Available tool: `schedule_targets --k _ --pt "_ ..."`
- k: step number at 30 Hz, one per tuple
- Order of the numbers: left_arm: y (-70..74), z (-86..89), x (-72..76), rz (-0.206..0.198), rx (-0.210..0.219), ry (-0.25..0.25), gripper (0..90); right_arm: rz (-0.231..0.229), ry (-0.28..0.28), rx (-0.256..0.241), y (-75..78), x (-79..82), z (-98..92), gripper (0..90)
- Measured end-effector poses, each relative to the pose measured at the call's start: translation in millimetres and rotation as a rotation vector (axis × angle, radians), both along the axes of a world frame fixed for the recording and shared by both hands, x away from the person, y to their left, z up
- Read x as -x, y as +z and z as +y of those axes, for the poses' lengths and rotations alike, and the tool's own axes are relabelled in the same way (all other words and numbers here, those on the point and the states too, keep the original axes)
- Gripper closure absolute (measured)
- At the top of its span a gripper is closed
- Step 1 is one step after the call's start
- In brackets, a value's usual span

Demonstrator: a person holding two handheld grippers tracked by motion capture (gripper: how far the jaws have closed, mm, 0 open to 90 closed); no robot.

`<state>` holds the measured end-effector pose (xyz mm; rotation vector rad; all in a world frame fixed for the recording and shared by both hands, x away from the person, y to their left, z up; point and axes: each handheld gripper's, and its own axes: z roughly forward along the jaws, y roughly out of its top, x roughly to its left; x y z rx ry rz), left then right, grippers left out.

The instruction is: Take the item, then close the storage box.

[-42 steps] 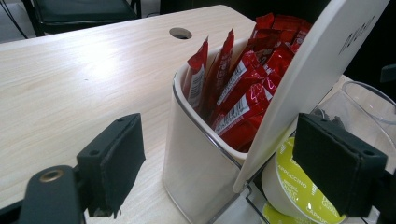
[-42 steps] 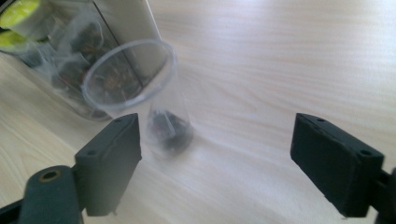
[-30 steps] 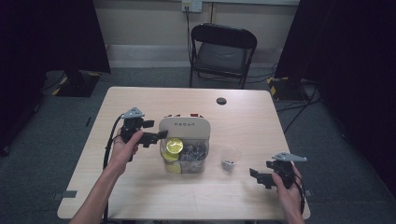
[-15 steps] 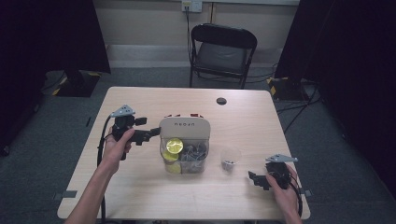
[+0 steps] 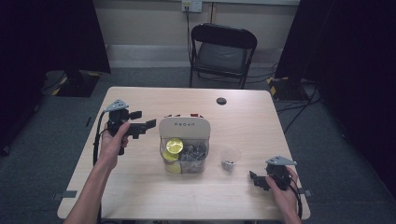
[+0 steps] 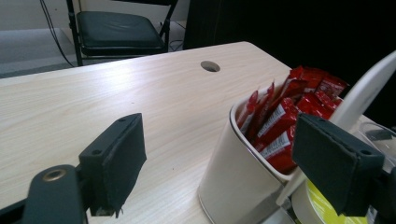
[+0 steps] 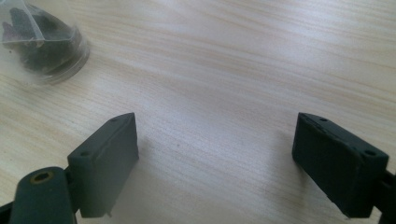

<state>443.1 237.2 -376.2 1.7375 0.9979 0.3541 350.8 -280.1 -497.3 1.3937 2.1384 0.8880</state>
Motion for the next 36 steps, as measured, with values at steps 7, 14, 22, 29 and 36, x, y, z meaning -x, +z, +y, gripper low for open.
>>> schedule_targets --k 7,14,22,29,36 --pt "-3.1 -5.4 -2.5 0.002 -0.012 0.014 17.4 -0.021 0.002 -0.009 -2.2 1.7 -0.7 13.7" --pt "-9.0 -13.2 -5.9 0.011 -0.023 -0.005 17.4 -0.028 0.001 -0.011 -2.7 2.2 -0.9 13.7" --pt "-10.0 -12.1 -8.1 0.017 0.006 -0.032 19.3 -0.027 0.003 -0.012 -2.7 2.1 -1.1 13.6" --pt "-10.4 -11.5 -7.8 0.024 0.025 -0.050 21.7 -0.025 0.004 -0.012 -2.8 1.4 -0.8 13.2" --pt "-8.7 -12.1 -3.3 0.021 0.022 -0.048 26.7 -0.025 0.004 -0.012 -2.8 1.6 -0.8 13.3"
